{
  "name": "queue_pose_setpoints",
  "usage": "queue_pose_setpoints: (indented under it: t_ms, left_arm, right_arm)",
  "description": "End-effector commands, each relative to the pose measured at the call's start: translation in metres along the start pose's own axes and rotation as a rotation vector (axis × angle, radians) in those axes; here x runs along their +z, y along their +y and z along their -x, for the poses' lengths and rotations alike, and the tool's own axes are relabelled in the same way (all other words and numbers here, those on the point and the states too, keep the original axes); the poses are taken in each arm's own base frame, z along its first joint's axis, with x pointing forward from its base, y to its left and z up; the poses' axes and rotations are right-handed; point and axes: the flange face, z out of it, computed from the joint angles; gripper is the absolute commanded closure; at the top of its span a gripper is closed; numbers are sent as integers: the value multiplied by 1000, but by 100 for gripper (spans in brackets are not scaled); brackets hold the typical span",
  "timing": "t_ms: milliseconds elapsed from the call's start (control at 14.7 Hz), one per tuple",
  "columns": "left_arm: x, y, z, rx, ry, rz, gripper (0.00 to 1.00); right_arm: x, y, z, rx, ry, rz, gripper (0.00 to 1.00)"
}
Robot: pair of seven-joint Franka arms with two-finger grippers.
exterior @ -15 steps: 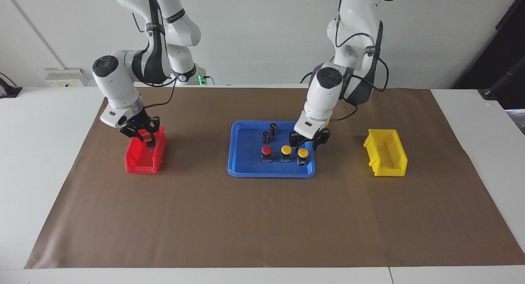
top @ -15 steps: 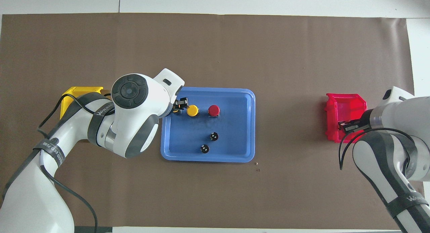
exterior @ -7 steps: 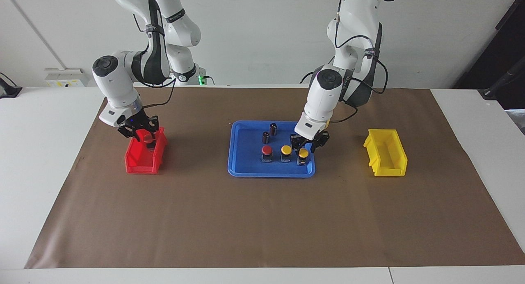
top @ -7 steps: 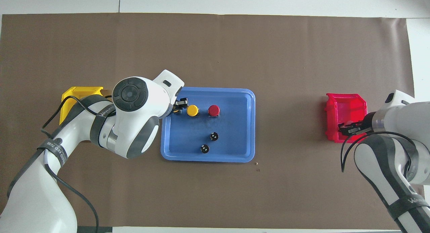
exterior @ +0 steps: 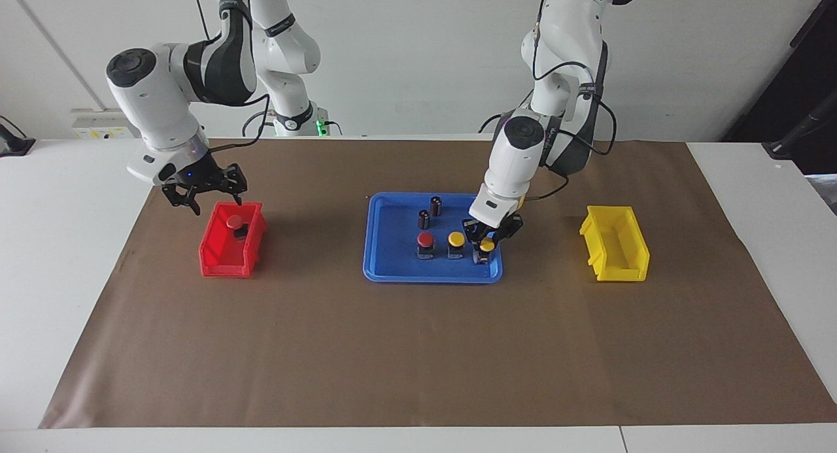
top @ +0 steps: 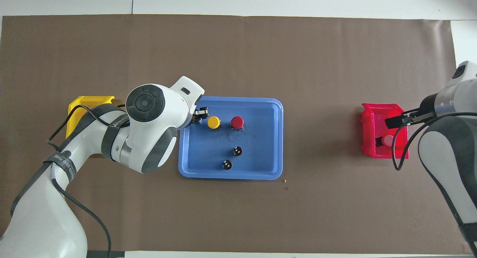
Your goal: Sort red and yellow buttons by color
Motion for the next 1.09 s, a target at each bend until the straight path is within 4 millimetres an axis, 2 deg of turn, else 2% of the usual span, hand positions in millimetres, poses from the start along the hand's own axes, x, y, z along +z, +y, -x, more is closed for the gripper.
queue_pose_setpoints:
  t_ms: [0, 68, 204, 272, 408, 476, 612, 680, 748, 883, 951, 1019]
  left_arm:
    - [-54, 1, -14, -27, -52, -18, 97]
    - [-73, -11, -21, -43, -70, -31, 98]
    - [-91, -61, -47, -86, -115, -31, 98]
    - [-103, -85, -56, -33, -130, -28, 98]
    - [-125, -152, -72, 66, -156, -22, 98]
    - [-139, -187, -74, 80, -170, -19, 98]
    - [-158, -242, -77, 142, -177, -4, 98]
    - [-160, -254, -76, 160, -180, 0, 98]
    - [-156, -261, -75, 164, -185, -4, 98]
    - [-146, -271, -63, 196, -200, -5, 98]
    - [-139, -282, -54, 202, -202, -2, 97]
    - [-129, -297, -46, 184, -185, -2, 97]
  right_arm:
    - [-6, -74, -38, 68, -8, -27, 10]
    - [-7, -98, -42, 133, 5, -31, 11]
    - [-13, -144, -61, 184, 32, -91, 12]
    - [-15, -167, -75, 181, 40, -104, 12]
    - [-5, -248, -96, 215, 47, -87, 14]
    - [-4, -267, -103, 232, 63, -43, 14]
    - [14, -306, -108, 227, 65, -26, 14]
    - [29, -327, -109, 243, 71, -35, 15]
    - [47, -337, -111, 255, 74, -39, 17]
    - [75, -347, -109, 239, 65, -2, 20]
    - [80, -352, -108, 266, 65, -3, 22]
    - [91, -367, -102, 271, 62, -4, 22]
